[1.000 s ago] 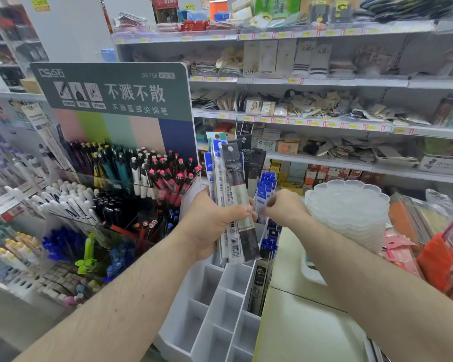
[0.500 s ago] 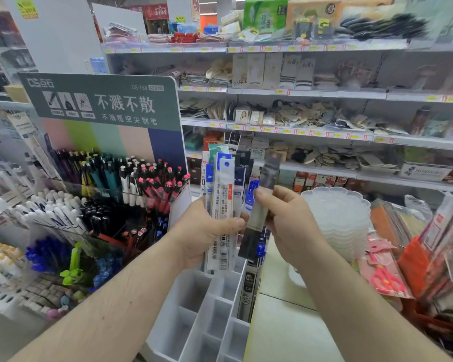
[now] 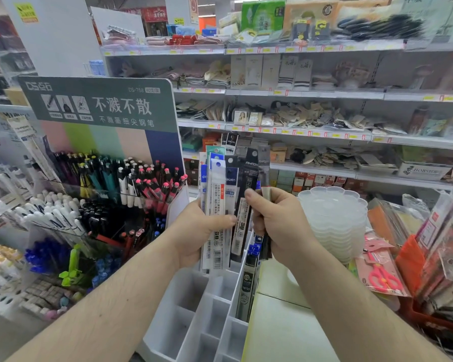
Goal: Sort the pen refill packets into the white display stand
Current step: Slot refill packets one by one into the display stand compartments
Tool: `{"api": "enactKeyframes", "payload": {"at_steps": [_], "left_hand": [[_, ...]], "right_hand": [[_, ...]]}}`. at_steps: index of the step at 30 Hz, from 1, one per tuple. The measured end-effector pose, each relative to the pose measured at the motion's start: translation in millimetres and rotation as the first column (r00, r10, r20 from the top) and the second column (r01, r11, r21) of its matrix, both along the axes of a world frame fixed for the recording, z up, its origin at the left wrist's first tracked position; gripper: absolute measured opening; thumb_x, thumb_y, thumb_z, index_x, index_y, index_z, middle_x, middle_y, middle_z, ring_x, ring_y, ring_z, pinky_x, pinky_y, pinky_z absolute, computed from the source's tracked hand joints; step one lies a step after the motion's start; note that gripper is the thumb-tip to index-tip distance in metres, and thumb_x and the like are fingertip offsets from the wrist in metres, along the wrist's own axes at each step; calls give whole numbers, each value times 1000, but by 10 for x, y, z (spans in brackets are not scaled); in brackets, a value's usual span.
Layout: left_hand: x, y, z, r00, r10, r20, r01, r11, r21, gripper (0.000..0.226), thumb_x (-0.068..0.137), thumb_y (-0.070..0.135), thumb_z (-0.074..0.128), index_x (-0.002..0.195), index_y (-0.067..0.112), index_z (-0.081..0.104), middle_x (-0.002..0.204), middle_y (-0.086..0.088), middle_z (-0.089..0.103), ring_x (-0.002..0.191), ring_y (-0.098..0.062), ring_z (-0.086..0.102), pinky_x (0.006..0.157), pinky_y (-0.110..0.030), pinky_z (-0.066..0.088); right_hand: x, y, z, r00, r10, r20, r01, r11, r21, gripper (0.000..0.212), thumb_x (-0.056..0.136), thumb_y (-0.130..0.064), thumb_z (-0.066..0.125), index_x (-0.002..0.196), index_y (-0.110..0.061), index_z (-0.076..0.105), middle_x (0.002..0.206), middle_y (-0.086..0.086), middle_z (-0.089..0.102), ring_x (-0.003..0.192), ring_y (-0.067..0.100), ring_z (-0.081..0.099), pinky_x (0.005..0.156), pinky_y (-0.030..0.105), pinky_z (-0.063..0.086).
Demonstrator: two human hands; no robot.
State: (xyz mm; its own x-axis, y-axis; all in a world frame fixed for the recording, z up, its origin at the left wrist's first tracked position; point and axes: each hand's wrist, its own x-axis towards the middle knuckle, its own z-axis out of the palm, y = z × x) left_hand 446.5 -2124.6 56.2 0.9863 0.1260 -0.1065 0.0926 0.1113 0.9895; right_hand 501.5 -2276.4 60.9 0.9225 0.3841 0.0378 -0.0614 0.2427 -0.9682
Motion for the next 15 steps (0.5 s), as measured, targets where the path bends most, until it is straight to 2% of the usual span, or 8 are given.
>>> {"api": "enactKeyframes", "payload": {"at_steps": [2, 7, 9, 11, 12, 15], "left_hand": [[8, -19, 8, 1000, 12, -9, -12, 1000, -12, 28, 91, -6, 59, 115, 5, 66, 106, -17, 74, 96, -31, 73, 77, -42, 61], [18, -67, 15, 998, 54, -13, -54, 998, -16, 19, 95, -2, 55, 99, 10, 69, 87, -3, 77, 80, -16, 74, 71, -34, 58], [13, -64, 20, 999, 47, -15, -48, 999, -14, 17, 95, 2, 57, 99, 13, 68, 79, -1, 76, 73, -14, 73, 72, -35, 57], [5, -54, 20, 999, 27, -19, -28, 1000, -14, 15, 94, 4, 59, 104, 12, 67, 74, -1, 73, 69, -15, 71, 74, -38, 57], [2, -50, 19, 1000, 20, -21, -21, 999, -25, 17, 94, 3, 60, 107, 11, 66, 73, -3, 73, 69, -17, 71, 73, -38, 59], [-4, -63, 21, 1000, 14, -17, -15, 999, -44, 23, 92, -3, 60, 114, 2, 60, 74, -9, 72, 68, -21, 71, 65, -32, 61]], "right_hand": [[19, -9, -5, 999, -29, -20, 29, 999, 35, 34, 96, -13, 63, 63, -17, 57, 57, 3, 44, 42, 11, 35, 40, 21, 31], [-17, -14, 60, 993, -119, -8, 120, 990, 74, 24, 99, -8, 57, 75, -8, 53, 57, 7, 53, 36, 7, 47, 35, 17, 36], [3, -11, 47, 983, -173, 61, 172, 985, 26, 19, 100, -12, 55, 81, -8, 56, 66, 11, 58, 48, 12, 57, 42, 22, 46], [42, -12, 20, 968, -204, 148, 213, 976, -51, 18, 101, -17, 55, 84, -12, 58, 76, 12, 62, 66, 23, 62, 56, 35, 56], [66, -17, 5, 962, -210, 174, 226, 971, -73, 17, 101, -18, 53, 86, -14, 59, 77, 10, 64, 70, 24, 63, 61, 40, 56], [87, -20, -4, 960, -193, 203, 213, 974, -78, 11, 102, -17, 52, 93, -18, 59, 75, 0, 70, 67, 17, 66, 58, 35, 56]]}}
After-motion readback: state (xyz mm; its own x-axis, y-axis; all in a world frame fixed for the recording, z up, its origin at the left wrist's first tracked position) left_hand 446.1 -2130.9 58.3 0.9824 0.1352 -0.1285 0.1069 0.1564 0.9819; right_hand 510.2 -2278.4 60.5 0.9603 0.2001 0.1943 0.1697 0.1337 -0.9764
